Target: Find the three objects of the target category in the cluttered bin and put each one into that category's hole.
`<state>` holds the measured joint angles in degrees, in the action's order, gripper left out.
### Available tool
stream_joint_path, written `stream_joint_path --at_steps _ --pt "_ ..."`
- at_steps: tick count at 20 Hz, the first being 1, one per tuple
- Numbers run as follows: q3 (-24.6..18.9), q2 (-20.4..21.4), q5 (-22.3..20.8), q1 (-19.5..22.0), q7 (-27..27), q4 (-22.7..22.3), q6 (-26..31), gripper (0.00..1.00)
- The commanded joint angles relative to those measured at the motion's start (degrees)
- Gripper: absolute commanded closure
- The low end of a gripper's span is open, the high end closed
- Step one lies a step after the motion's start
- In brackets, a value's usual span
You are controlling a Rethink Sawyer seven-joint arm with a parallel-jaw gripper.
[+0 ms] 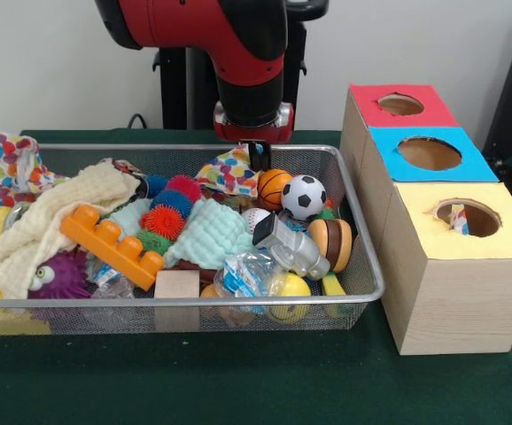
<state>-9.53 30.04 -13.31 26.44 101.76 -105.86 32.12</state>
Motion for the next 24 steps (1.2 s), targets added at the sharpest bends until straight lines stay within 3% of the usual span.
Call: stream_joint_path --at_steps 1,8,15,24 --pt "-3.83 -3.03 -1.67 2.04 -1.21 4.11 0.32 1.00" --pt "-6.64 -0.09 1.59 2.43 -0.02 3.34 2.21 1.00" --pt "-7.07 2.13 5.66 0.23 2.66 7.41 10.33 1.00" --pt "-8.24 4.00 10.23 -0.49 4.39 9.06 13.86 1.00"
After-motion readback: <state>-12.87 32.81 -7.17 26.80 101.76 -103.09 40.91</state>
